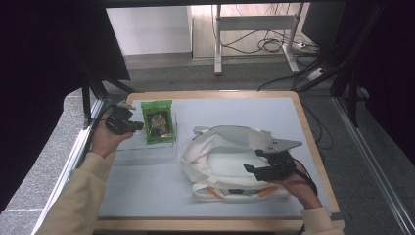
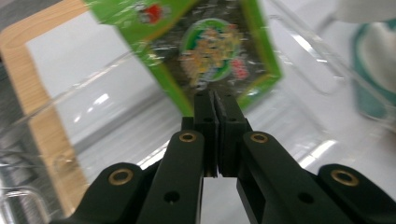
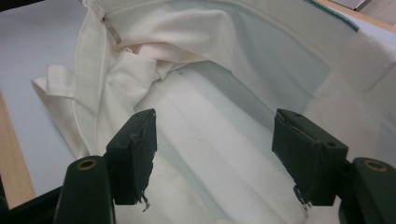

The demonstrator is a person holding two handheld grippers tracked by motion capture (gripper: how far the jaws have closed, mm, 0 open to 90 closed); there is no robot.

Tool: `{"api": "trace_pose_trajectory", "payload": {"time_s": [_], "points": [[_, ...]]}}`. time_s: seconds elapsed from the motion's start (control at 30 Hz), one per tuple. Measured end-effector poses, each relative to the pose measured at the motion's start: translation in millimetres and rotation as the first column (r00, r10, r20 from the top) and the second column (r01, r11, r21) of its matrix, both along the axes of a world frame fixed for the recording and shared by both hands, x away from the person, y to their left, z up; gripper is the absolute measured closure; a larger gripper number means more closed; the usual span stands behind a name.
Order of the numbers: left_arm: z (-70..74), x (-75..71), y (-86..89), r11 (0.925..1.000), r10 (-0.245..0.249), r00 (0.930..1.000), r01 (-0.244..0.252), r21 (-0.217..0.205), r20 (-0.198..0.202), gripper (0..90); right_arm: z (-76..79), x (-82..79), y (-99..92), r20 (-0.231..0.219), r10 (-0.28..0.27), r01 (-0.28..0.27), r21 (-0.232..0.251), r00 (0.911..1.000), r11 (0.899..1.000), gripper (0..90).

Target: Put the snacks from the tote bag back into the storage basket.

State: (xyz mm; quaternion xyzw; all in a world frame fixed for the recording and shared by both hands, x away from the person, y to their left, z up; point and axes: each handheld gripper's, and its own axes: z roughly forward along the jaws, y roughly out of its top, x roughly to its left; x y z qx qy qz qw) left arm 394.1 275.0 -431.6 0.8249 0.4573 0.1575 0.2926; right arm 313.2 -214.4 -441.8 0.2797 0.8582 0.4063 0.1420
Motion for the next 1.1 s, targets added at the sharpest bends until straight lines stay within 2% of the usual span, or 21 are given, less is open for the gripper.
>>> {"api": "trace_pose_trajectory", "payload": {"time_s": [0.1,0.23,0.33,0.5,0.6,0.67,0.73,0.83,0.93,1.03,1.1], "points": [[4.1,-11.2,-5.4,0.9992,-0.037,0.9993,0.037,-0.014,0.007,89.3,0.3,-0.8,0.2,-0.001,-0.001,0.001,-0.001,1.0,1.0,31.0],[5.7,-26.4,-17.0,0.996,-0.088,0.9958,0.088,-0.011,0.024,89.1,0.5,-1.1,0.6,0.001,0.0,0.0,-0.001,1.0,1.0,31.0],[5.3,-39.7,-27.9,0.9908,-0.132,0.9905,0.133,-0.023,0.037,88.9,0.0,-1.1,1.1,-0.001,-0.001,0.001,-0.004,1.0,1.0,31.0],[5.3,-56.7,-37.1,0.9838,-0.167,0.9848,0.17,-0.059,0.049,87.2,-0.7,-1.4,1.5,-0.002,-0.002,0.002,-0.005,1.0,1.0,30.9],[3.7,-69.1,-42.8,0.9771,-0.191,0.98,0.195,-0.085,0.058,84.5,-1.0,-1.6,1.6,-0.004,-0.002,0.002,-0.006,1.0,1.0,31.0],[2.2,-77.4,-47.3,0.9721,-0.21,0.9747,0.217,-0.09,0.076,79.9,-1.0,-1.6,1.7,-0.004,-0.002,0.002,-0.007,1.0,1.0,31.0],[1.0,-83.2,-51.6,0.9678,-0.224,0.9708,0.232,-0.097,0.085,71.8,-1.0,-1.8,2.0,-0.003,0.0,0.0,-0.008,1.0,1.0,30.9],[-2.0,-90.8,-60.7,0.9648,-0.238,0.9682,0.245,-0.096,0.077,58.0,-1.1,-2.2,2.4,-0.004,0.0,0.0,-0.009,1.0,1.0,30.9],[-4.4,-96.5,-68.7,0.9617,-0.252,0.964,0.259,-0.089,0.085,51.9,-1.4,-2.8,2.7,-0.006,-0.001,0.001,-0.01,1.0,1.0,30.8],[-5.7,-101.3,-74.0,0.9542,-0.264,0.9599,0.274,-0.119,0.094,47.3,-1.2,-2.9,2.0,-0.003,0.0,0.0,-0.007,1.0,1.0,30.8],[-7.0,-103.9,-76.6,0.9519,-0.265,0.9587,0.277,-0.131,0.104,45.4,-1.0,-3.4,1.3,-0.005,-0.004,0.004,-0.005,1.0,1.0,30.7]]}}
